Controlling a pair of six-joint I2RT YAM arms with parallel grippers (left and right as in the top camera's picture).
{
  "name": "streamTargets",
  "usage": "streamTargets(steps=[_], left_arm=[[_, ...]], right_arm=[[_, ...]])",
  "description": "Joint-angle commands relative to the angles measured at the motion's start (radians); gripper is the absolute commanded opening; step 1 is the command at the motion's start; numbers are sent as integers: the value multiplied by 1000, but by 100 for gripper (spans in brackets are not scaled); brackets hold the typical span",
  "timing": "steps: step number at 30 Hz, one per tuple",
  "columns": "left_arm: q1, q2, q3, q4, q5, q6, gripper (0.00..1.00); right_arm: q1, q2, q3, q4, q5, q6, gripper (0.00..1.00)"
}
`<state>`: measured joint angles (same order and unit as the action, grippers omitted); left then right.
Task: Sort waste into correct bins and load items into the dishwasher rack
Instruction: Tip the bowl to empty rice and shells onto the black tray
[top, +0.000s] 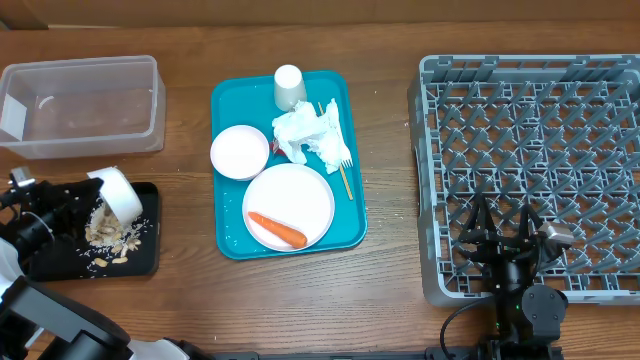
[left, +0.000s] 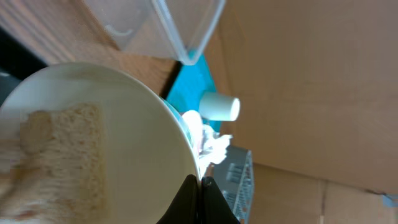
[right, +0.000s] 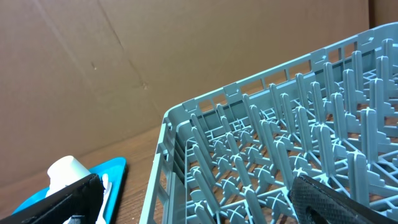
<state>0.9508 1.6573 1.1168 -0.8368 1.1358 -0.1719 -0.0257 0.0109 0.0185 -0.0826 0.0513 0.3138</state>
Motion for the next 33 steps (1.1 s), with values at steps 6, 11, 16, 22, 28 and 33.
streamTargets(steps=[6, 11, 16, 22, 28, 33], left_arm=[[35, 5, -2, -14, 203, 2, 4], [38, 5, -2, -27, 222, -9, 4], [38, 7, -2, 15, 193, -84, 4], [49, 7, -2, 11, 111, -140, 4], [100, 7, -2, 42, -15, -169, 4], [137, 7, -2, 58, -5, -166, 4]], right_arm=[[-3, -8, -11, 5, -1, -7, 100], [-3, -8, -11, 5, -1, -7, 100], [-3, -8, -11, 5, -1, -7, 100], [-3, -8, -11, 5, -1, -7, 100], [-3, -8, -11, 5, -1, -7, 100], [-3, -8, -11, 5, -1, -7, 100]])
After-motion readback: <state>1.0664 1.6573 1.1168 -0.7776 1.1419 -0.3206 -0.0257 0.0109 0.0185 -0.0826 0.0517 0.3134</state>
